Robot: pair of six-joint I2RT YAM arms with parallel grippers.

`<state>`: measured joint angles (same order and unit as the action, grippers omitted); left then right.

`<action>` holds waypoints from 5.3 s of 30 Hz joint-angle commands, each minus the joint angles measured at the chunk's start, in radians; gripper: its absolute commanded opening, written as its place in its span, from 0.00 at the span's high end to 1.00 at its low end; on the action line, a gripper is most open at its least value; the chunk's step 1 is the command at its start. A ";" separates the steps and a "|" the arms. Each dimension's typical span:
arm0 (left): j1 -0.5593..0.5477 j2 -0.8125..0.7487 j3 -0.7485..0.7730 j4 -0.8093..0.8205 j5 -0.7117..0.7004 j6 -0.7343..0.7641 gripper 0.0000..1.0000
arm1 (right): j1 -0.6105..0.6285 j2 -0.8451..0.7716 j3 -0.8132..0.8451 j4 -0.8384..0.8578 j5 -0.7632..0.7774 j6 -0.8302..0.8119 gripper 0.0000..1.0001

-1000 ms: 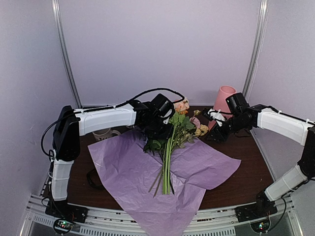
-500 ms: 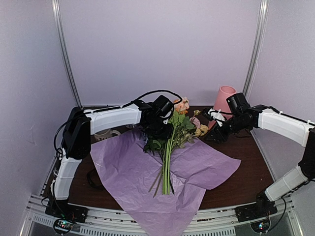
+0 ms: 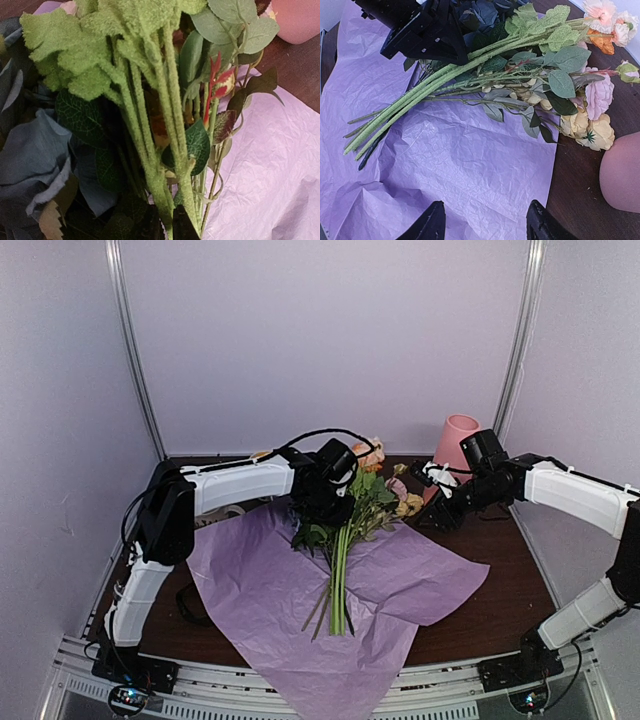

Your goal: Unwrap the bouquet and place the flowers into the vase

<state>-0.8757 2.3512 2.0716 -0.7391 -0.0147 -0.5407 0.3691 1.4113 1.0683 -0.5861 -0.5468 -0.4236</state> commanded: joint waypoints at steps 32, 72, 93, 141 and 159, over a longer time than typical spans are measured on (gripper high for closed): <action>0.015 -0.011 0.050 0.004 -0.027 0.034 0.77 | 0.004 -0.023 -0.011 0.012 -0.037 0.006 0.45; 0.029 0.080 0.104 0.013 0.038 0.007 0.76 | 0.003 -0.014 -0.006 -0.001 -0.043 -0.003 0.45; 0.029 -0.377 -0.151 0.130 -0.029 0.036 1.00 | 0.004 -0.003 -0.001 0.004 -0.045 0.008 0.45; 0.081 -0.428 -0.444 0.384 0.004 -0.001 1.00 | -0.014 0.015 0.366 0.256 -0.457 0.583 1.00; 0.077 -0.445 -0.510 0.428 0.072 -0.011 1.00 | -0.267 0.105 0.959 0.082 0.091 0.310 1.00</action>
<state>-0.7929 1.9408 1.5810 -0.3809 0.0288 -0.5362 0.1493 1.5181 2.0182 -0.5270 -0.6041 -0.0856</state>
